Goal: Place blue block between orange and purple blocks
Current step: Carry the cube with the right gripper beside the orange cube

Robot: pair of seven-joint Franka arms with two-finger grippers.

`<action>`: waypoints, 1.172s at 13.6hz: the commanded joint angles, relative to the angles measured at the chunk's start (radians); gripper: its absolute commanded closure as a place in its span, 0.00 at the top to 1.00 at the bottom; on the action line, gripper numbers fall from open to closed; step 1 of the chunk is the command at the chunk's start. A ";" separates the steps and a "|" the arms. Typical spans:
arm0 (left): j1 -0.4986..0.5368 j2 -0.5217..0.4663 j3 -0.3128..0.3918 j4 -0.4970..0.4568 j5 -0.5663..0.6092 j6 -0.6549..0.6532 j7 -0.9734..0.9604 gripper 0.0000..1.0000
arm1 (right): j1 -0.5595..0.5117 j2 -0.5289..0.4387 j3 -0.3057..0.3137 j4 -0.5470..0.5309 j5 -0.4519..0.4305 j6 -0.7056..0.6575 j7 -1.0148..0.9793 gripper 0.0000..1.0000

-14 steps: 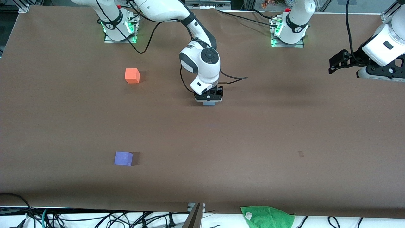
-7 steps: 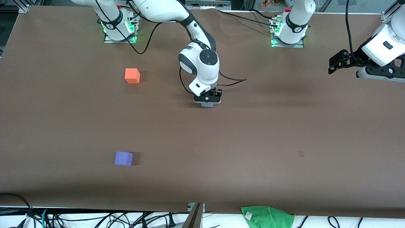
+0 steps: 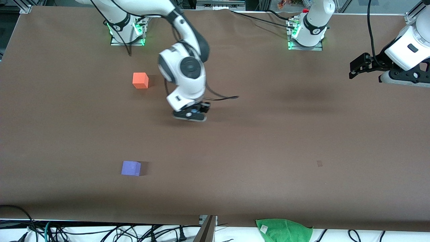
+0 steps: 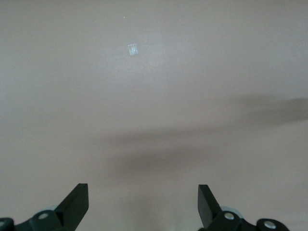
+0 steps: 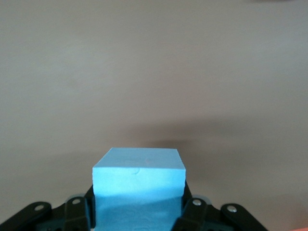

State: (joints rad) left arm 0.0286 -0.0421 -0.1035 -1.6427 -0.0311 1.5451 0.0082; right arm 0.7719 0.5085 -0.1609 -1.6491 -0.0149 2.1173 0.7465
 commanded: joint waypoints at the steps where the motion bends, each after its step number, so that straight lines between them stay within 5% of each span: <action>1: 0.014 0.015 -0.012 0.029 0.016 -0.010 0.024 1.00 | -0.126 -0.189 0.012 -0.232 0.018 0.021 -0.169 0.24; 4: 0.013 0.015 -0.012 0.029 0.016 -0.010 0.022 1.00 | -0.242 -0.257 -0.011 -0.365 0.075 0.055 -0.362 0.24; 8: 0.016 0.015 -0.012 0.029 0.011 -0.010 0.022 1.00 | -0.249 -0.271 -0.052 -0.572 0.085 0.324 -0.487 0.24; 16: 0.016 0.015 -0.012 0.029 0.011 -0.010 0.022 1.00 | -0.266 -0.193 -0.052 -0.595 0.085 0.432 -0.576 0.25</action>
State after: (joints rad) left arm 0.0303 -0.0417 -0.1037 -1.6426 -0.0310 1.5451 0.0083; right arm 0.5121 0.2951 -0.2133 -2.2266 0.0490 2.4996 0.2159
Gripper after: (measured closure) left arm 0.000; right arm 0.383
